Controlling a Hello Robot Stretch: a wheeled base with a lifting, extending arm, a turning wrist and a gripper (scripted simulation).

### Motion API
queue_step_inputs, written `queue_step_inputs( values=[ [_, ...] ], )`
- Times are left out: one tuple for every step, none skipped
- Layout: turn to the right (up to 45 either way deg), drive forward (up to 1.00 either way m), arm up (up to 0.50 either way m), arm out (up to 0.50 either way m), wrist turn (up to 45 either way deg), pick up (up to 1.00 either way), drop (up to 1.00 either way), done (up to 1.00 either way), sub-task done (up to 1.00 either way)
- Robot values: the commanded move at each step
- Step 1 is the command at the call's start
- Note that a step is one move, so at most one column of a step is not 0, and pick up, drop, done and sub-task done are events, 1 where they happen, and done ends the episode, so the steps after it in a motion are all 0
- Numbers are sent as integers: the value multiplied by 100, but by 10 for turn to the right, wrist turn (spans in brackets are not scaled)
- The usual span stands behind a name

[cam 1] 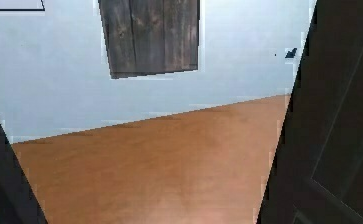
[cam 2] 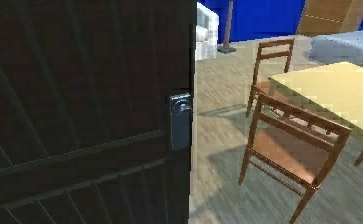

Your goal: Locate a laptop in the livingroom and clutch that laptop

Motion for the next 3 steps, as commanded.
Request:
queue_step_inputs(
  values=[
    [0,80,0,0,0,0,0,0,0],
    [270,0,0,0,0,0,0,0,0],
    [0,25,0,0,0,0,0,0,0]
  ],
)
